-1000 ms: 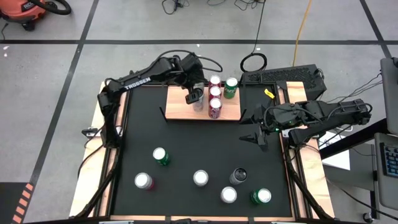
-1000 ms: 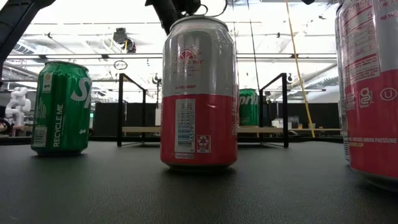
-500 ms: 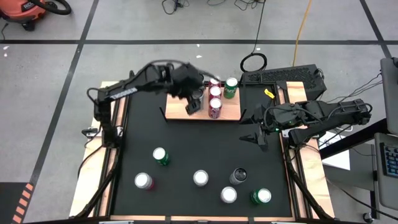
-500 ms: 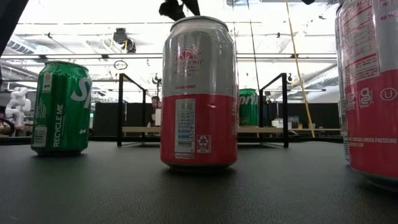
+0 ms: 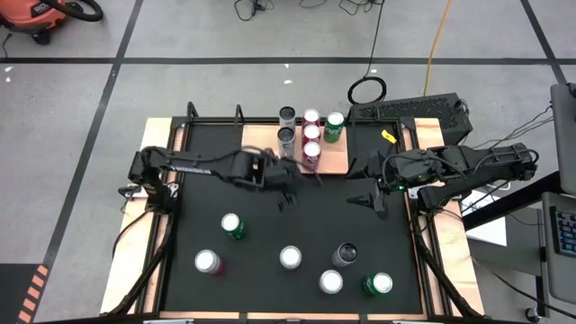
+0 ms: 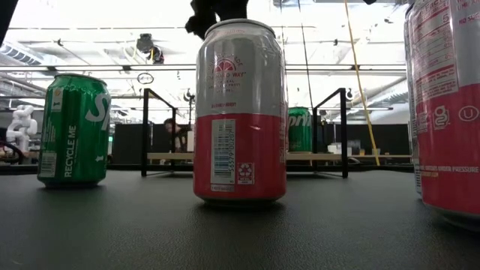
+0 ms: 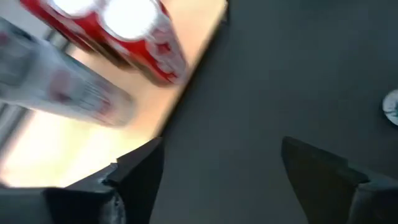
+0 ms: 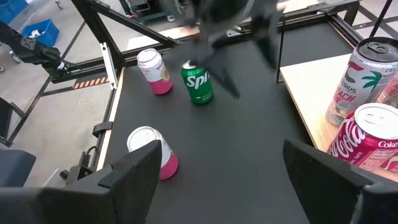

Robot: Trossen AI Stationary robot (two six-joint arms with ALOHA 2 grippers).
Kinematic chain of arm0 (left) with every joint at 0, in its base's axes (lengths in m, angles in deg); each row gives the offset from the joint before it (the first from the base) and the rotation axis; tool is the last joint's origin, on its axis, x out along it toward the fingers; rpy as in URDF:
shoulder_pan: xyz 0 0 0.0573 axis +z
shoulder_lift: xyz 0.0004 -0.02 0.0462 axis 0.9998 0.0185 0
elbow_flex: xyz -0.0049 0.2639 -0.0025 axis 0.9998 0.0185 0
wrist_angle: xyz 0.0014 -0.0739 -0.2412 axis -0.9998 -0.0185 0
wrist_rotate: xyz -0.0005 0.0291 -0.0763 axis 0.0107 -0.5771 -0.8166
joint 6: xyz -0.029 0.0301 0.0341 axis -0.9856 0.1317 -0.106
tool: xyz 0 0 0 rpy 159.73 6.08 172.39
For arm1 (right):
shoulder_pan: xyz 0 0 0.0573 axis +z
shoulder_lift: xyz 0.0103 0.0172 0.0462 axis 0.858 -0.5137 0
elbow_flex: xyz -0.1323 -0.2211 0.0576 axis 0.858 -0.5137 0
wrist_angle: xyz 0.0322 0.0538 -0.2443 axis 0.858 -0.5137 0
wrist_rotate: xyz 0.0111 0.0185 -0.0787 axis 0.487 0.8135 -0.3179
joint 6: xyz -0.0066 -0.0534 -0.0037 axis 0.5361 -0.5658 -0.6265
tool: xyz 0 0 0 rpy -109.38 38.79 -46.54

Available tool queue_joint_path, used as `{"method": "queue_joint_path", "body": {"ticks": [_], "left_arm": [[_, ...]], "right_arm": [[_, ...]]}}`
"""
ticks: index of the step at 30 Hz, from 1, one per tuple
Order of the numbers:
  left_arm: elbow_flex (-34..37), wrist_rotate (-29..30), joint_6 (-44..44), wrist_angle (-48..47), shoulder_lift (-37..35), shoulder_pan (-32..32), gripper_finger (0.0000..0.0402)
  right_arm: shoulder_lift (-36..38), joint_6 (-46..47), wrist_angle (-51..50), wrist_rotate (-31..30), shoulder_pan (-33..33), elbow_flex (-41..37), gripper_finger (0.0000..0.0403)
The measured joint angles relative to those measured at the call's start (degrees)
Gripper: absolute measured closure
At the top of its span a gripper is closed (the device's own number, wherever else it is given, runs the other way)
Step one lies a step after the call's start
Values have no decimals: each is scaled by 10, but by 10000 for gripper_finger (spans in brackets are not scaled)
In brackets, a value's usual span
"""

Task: Place canned beverage on shelf
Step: Put the white soda can on the shelf

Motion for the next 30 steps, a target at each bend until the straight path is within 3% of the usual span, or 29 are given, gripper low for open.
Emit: {"method": "queue_joint_path", "body": {"ticks": [4, 9, 13, 17, 25, 30], "left_arm": [[49, 21, -68, 87, -1, -16, 135], [59, 117, -181, 88, -2, -34, 170], [59, 145, -222, 94, -9, -38, 198], [59, 144, -185, 82, -29, -37, 228], [66, 57, -55, 60, -113, 2, 277], [180, 50, -72, 160, -192, 29, 295]], "right_arm": [[0, 9, -10, 2, 0, 0, 90], [0, 13, -26, 3, 0, 0, 90], [0, 12, -34, 3, 0, 0, 90], [0, 12, -38, 4, 0, 0, 90], [1, 13, -59, 5, 0, 0, 90], [2, 13, -73, 5, 1, 0, 90]]}}
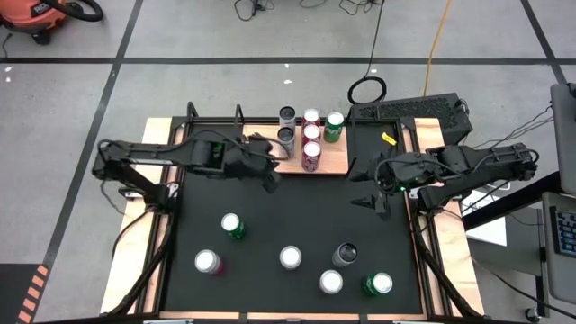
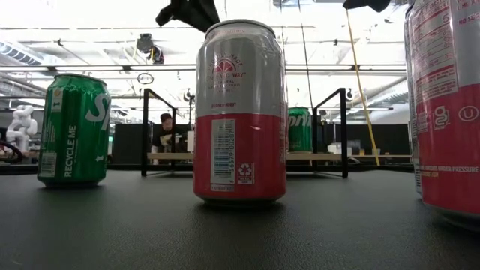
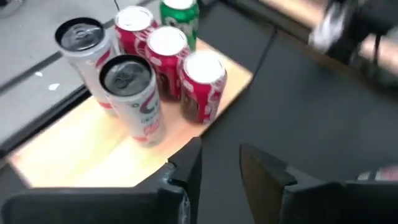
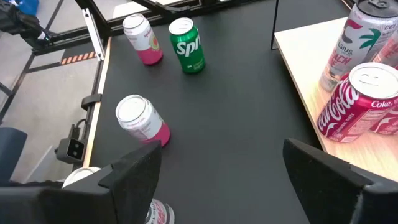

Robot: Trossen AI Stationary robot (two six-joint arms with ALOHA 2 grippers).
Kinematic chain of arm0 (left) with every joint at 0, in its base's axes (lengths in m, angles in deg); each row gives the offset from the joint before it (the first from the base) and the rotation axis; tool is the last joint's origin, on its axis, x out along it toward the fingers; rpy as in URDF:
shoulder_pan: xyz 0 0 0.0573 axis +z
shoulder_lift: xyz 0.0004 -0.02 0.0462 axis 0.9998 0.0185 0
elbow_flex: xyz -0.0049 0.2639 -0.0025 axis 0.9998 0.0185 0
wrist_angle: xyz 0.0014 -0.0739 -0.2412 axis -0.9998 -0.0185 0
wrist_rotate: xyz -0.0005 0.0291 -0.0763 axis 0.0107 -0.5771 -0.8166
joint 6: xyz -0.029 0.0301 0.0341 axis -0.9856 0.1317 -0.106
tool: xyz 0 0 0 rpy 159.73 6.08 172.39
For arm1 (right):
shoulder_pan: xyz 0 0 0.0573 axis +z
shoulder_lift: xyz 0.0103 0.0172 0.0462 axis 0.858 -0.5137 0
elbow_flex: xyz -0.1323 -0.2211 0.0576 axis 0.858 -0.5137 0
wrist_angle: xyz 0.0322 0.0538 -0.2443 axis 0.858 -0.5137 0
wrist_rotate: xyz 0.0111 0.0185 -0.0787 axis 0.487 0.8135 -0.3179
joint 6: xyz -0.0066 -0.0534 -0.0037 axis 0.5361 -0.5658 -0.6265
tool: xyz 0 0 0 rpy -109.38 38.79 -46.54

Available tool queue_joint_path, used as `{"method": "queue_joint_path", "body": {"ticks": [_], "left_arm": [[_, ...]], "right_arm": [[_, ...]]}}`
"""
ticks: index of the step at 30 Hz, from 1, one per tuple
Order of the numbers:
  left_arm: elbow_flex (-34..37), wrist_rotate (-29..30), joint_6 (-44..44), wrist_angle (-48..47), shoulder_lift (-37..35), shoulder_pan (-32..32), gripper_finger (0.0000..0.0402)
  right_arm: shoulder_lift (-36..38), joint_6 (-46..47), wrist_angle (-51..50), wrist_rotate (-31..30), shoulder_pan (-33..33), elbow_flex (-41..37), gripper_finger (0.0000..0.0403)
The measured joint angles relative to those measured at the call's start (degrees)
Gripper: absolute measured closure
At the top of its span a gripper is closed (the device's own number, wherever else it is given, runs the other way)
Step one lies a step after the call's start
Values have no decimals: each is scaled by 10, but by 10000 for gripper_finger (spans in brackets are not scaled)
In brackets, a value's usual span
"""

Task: Place canned beverage on shelf
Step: Put the white soda can on the shelf

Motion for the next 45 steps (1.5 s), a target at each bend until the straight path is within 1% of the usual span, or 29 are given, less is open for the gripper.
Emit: {"method": "queue_joint_path", "body": {"ticks": [3, 5, 7, 9, 13, 17, 19, 26, 28, 35, 41, 45], "left_arm": [[111, 15, -49, 154, -32, -4, 304], [174, 31, -75, 263, -33, -11, 308], [216, 44, -76, 342, -24, -16, 311], [233, 56, -60, 384, -5, -19, 315], [237, 119, 11, 385, 42, -25, 326], [237, 165, 34, 391, 74, -19, 329], [237, 175, 36, 394, 87, -15, 330], [237, 176, 41, 420, 116, 6, 330], [237, 176, 41, 424, 121, 13, 330], [237, 176, 41, 427, 121, 37, 330], [237, 174, 42, 449, 121, 58, 330], [237, 173, 42, 455, 121, 69, 330]], "right_arm": [[0, 0, -2, 0, 0, 0, 90], [0, 0, 0, 0, 0, 0, 90], [0, 0, 0, 0, 0, 0, 90], [0, -2, 1, 0, 0, 0, 90], [0, -15, 4, -1, -1, 0, 90], [0, -26, 9, -1, -1, 0, 90], [0, -28, 10, -2, -1, 0, 90], [0, -24, 10, -5, -1, 0, 90], [0, -24, 10, -17, -1, 0, 90], [0, -21, 10, -50, -1, 0, 90], [0, -30, 26, -78, -1, 0, 90], [0, -31, 43, -82, -1, 0, 90]]}}
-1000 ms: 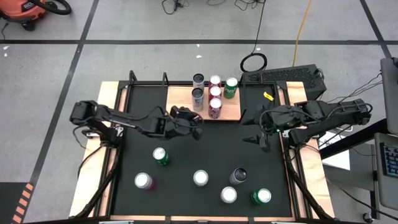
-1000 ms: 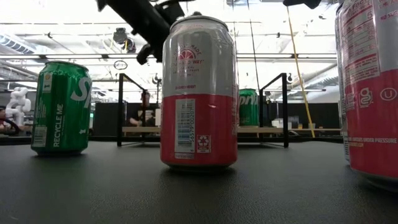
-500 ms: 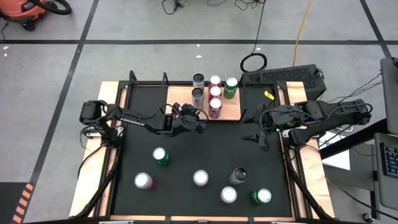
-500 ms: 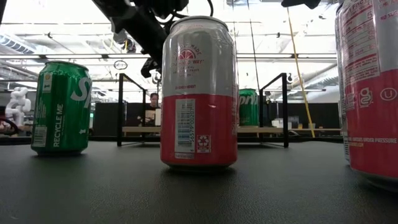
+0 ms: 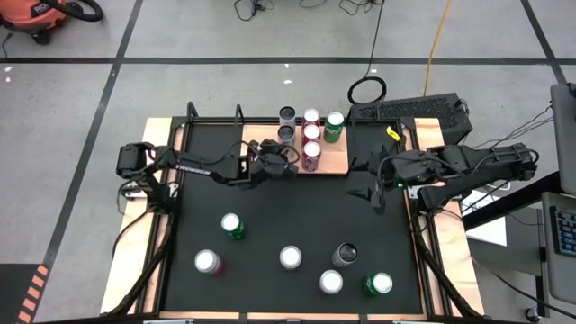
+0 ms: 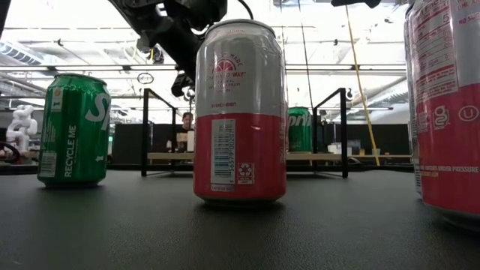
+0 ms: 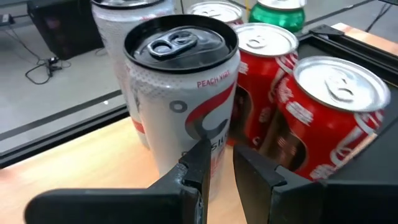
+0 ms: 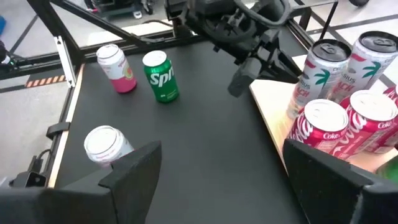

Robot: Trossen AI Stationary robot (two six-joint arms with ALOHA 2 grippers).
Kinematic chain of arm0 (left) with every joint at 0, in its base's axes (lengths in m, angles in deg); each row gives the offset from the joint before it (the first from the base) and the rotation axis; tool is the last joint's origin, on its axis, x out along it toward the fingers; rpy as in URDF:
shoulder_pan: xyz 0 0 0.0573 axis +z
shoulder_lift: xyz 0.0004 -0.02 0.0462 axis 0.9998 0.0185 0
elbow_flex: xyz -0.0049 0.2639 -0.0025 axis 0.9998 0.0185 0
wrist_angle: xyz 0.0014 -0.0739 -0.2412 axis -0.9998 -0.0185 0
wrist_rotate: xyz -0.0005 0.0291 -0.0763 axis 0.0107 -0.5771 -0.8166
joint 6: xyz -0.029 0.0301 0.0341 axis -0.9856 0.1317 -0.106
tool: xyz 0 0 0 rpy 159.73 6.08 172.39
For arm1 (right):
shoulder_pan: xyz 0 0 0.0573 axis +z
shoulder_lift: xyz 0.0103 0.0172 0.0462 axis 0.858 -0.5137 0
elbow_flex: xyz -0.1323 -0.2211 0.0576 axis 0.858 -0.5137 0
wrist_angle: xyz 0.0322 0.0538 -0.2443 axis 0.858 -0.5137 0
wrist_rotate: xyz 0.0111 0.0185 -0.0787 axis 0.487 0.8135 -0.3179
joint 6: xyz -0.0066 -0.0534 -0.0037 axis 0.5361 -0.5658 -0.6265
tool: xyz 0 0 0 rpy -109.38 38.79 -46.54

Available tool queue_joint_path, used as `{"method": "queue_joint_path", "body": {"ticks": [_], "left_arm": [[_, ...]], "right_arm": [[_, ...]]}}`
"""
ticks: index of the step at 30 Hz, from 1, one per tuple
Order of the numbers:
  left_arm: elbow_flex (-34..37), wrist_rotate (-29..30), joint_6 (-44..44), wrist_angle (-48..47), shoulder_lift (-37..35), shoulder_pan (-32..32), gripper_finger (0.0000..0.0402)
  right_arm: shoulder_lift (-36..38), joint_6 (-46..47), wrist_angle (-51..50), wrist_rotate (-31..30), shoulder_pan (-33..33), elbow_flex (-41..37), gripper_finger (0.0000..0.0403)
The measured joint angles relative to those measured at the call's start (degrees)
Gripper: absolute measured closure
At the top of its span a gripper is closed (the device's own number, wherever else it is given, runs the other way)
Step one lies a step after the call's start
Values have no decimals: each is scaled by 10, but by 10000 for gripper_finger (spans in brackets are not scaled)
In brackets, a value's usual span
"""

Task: Place canned beverage on shelf
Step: Put the white soda can on the shelf

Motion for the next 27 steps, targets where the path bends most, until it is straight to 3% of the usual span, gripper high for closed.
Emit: {"method": "queue_joint_path", "body": {"ticks": [15, 20, 24, 27], "left_arm": [[0, -32, 3, 1, 0, 11, 330], [0, -138, -3, -45, -27, 7, 330], [1, -104, -21, -116, -38, -4, 330], [0, -79, -8, -113, -38, 11, 330]], "right_arm": [[0, 1, 1, 0, 0, 0, 90], [0, 5, 1, 1, 0, 0, 90], [0, 21, 1, 2, 0, 0, 90], [0, 16, 1, 4, 0, 0, 90]]}}
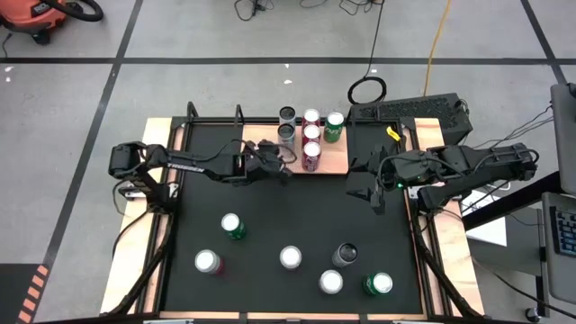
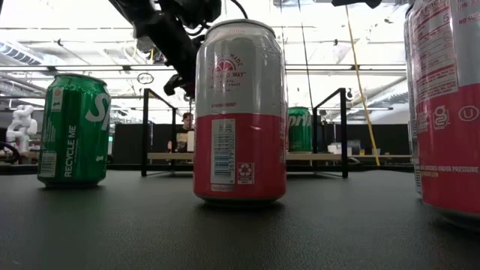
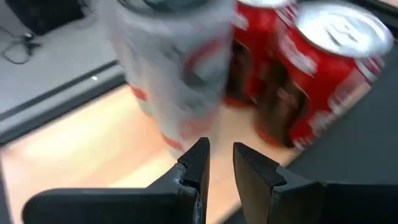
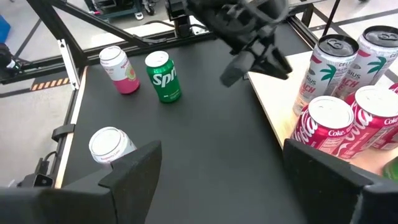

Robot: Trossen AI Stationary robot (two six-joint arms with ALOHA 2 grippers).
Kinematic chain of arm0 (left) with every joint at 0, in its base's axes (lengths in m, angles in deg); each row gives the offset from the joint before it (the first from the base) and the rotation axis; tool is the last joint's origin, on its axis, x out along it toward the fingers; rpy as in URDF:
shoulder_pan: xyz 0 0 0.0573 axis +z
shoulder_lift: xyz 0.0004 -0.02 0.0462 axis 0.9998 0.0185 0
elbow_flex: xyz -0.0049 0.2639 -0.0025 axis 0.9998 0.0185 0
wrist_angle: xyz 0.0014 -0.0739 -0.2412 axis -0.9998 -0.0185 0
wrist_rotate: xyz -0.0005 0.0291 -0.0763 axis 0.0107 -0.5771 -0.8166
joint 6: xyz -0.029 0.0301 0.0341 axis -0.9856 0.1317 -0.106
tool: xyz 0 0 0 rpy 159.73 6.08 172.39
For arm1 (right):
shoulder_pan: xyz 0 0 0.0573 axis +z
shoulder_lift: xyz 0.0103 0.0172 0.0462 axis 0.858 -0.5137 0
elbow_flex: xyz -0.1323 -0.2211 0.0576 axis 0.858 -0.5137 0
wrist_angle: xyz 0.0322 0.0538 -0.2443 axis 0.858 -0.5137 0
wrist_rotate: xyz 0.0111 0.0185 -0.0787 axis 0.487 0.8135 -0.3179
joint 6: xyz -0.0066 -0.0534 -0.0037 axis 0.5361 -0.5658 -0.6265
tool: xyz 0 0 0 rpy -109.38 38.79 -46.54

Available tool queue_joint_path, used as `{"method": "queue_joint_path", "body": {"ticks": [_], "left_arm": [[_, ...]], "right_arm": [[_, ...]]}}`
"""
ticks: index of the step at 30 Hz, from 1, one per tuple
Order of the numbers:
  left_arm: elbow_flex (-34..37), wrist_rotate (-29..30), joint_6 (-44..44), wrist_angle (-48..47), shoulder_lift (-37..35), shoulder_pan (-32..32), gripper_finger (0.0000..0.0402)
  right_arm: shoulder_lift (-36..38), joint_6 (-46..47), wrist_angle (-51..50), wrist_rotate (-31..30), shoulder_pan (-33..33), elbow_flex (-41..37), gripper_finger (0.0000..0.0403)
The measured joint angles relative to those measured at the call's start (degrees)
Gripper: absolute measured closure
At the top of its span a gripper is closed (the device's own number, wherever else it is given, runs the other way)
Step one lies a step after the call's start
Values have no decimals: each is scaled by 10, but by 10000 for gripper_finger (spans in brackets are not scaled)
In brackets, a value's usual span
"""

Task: Place canned beverage on shelf
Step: Put the white soda can on the shelf

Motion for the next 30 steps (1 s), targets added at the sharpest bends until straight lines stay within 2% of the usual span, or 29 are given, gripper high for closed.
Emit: {"method": "queue_joint_path", "body": {"ticks": [7, 13, 20, 30], "left_arm": [[-1, -1, 7, 32, 6, 38, 330], [-1, -26, 9, 55, 7, 51, 330], [-1, -31, 9, 52, 7, 49, 330], [-1, -82, 8, 60, 7, 19, 330]], "right_arm": [[0, -15, 0, 0, 0, 0, 90], [0, -15, 0, -1, 0, 0, 90], [0, -15, 0, -2, 0, 0, 90], [0, -9, 0, -2, 0, 0, 90]]}}
